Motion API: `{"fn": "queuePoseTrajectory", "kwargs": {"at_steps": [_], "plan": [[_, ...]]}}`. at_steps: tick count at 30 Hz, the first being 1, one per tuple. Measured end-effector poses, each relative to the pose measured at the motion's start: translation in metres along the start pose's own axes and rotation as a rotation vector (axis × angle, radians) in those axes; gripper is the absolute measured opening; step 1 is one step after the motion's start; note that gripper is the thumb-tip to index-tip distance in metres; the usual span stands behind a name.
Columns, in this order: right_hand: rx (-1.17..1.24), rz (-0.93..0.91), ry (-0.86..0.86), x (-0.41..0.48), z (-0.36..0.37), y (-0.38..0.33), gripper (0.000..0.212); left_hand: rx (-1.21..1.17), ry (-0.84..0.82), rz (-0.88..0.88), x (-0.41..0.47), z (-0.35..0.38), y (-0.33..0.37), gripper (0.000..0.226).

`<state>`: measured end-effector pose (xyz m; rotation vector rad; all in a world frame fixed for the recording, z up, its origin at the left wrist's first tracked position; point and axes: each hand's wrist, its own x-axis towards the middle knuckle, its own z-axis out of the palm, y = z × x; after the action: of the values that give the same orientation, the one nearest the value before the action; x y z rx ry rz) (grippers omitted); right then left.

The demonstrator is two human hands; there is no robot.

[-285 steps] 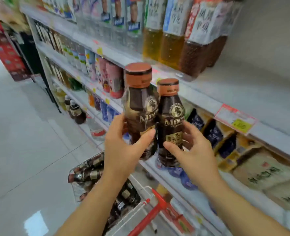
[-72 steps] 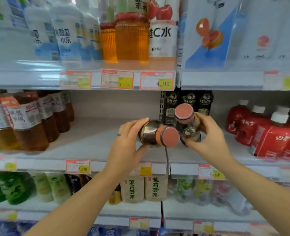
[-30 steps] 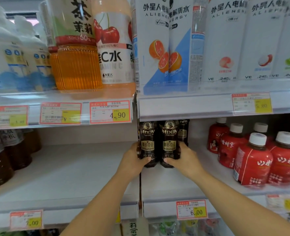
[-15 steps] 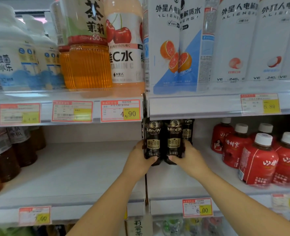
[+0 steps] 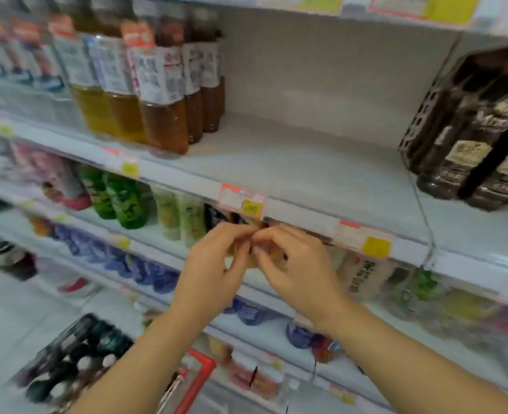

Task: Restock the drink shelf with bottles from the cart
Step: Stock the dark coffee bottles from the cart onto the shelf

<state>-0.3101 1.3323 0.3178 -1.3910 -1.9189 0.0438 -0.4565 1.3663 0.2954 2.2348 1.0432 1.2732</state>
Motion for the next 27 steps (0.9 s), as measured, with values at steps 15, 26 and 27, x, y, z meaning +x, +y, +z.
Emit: {"fn": "queuePoseTrajectory", "kwargs": {"at_steps": [15,26,27], "plan": [[0.122,0.112,-0.950,-0.045,0.384,-0.053,0.026,0.190,0.000,-1.264,-0.317,-0.093,-0.260,0.027],[-0.078,0.510,-1.376,-0.161,0.509,-0.011,0.077,0.083,-0.014,-1.596,-0.381,-0.022,-0.305,0.074],[-0.086,0.526,-1.370,-0.165,0.513,-0.007,0.079,0.080,0.015,-1.607,-0.380,-0.017,-0.304,0.077]]}}
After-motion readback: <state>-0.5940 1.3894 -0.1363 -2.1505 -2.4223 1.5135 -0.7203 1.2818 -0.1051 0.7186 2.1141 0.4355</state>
